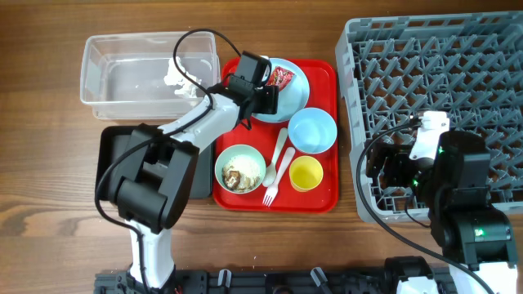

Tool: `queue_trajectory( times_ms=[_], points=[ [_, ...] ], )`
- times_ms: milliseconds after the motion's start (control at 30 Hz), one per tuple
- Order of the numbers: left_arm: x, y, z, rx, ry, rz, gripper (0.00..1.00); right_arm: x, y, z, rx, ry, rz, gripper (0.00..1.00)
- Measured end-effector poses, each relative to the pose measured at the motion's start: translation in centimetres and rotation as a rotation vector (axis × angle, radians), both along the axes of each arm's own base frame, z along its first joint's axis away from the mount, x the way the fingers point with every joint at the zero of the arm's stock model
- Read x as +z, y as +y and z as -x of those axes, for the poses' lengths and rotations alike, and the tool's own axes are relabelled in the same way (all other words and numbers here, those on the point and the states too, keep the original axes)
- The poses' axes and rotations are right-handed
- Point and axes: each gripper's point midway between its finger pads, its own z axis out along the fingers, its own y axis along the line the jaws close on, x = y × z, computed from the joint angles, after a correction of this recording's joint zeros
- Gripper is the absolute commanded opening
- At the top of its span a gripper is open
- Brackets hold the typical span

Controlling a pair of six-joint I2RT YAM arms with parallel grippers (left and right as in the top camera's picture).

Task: Sort waste into correct bins and load items into the dishwasher rack
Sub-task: 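Grasp the red snack wrapper from the plate with the left gripper, then drop the red wrapper into the clear bin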

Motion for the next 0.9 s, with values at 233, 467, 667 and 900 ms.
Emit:
queue_trajectory(
  times_ms=[233,467,667,900],
  points=[
    [-1.2,-1.0,0.6,-0.022,0.015,-0.012,0.51,0.0,0.0,0.0,0.0,0.0,0.0,1.0],
    [-1.5,-1.1,0.7,-0.03,0.02,-0.016,0.04,0.0,0.0,0.0,0.0,0.0,0.0,1.0],
    [-1.3,-0.9,0.7,-0.018,0.015,-0.023,0.04,0.0,0.0,0.0,0.0,0.001,0.0,1.0],
    [9.6,1.6,0.5,0.058,-0.159,-0.03,0.04,0.0,0.0,0.0,0.0,0.001,0.0,1.0]
  ],
)
